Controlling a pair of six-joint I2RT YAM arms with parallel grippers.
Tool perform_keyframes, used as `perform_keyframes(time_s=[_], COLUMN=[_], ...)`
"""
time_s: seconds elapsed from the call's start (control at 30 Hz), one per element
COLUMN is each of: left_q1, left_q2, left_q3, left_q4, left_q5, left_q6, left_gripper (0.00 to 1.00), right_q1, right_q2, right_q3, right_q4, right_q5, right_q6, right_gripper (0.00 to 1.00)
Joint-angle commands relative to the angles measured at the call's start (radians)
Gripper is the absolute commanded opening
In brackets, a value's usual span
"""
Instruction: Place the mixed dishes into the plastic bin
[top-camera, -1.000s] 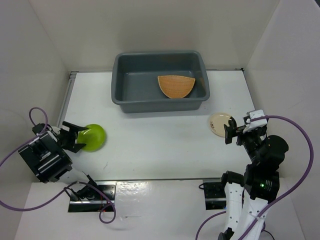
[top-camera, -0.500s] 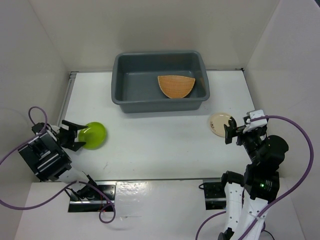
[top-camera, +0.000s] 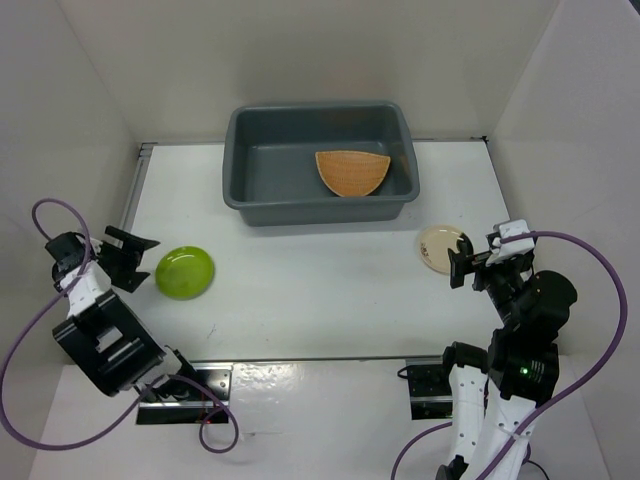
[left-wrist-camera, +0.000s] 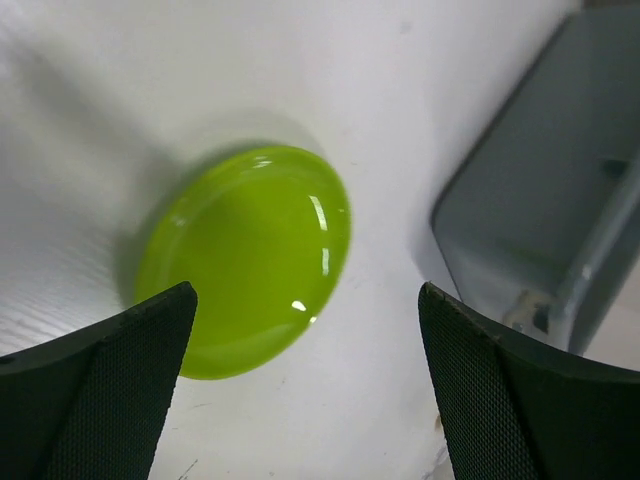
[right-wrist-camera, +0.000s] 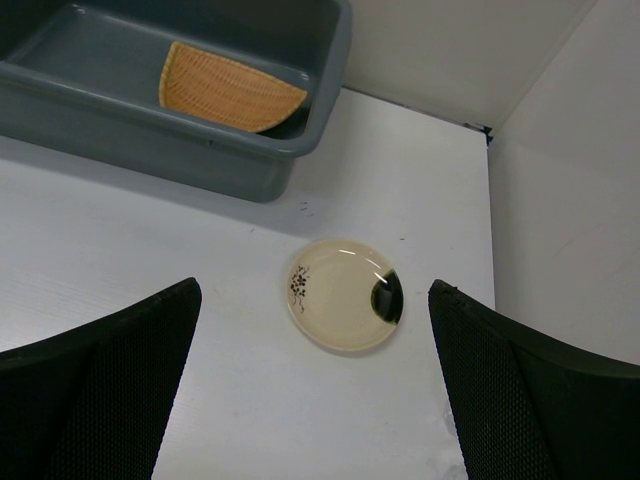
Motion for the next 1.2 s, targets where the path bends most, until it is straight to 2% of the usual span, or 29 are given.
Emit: perform_keyframes(time_s=[0.0,0.3,0.57,0.73,0.9,0.93,1.03,1.17], left_q1=[0.002,-0.007,-0.119,-0.177,-0.199,-0.208,-0.220,-0.255], left_q2=[0.087,0.260,0.392,0.475,0.524,0.536,0.549,0.572], left_q3=[0.016,0.007,0.018,0.018,0.018,0.018,0.018,0.018], left_q4=[-0.071,-0.042,-0.033,0.018,0.047,0.047,0.056,0.056], left_q5=[-0.119,-0.109,-0.179,-0.090,0.003,0.014,0.026,0.035], left_q6=[0.013,0.013,0.013,0.023,0.041,0.041,0.050,0.050], left_gripper=[0.97,0.97,0.97,0.90,0.69,0.56,0.44,0.19], right_q1=[-0.007,-0.007,-0.007,-0.007,-0.007,-0.007,-0.007,-0.007], right_q2=[-0.016,-0.036,-0.045,-0.045,-0.045,-0.045,-0.045,-0.045], right_q3=[-0.004,-0.004,-0.004,-0.004,-0.004,-0.004,-0.004,-0.004], right_q4=[0.042,0.033,0.033,0.033,0.033,0.033,0.033,0.033], right_q5=[-0.005,-0.023,-0.023,-0.023,-0.023,-0.023,-0.023,-0.023], right_q6=[-0.004,-0.013,-0.013,-0.013,-0.013,-0.013,-0.013,-0.013], right_gripper=[0.98,0.98,0.98,0.98,0.98,0.98,0.98,0.98])
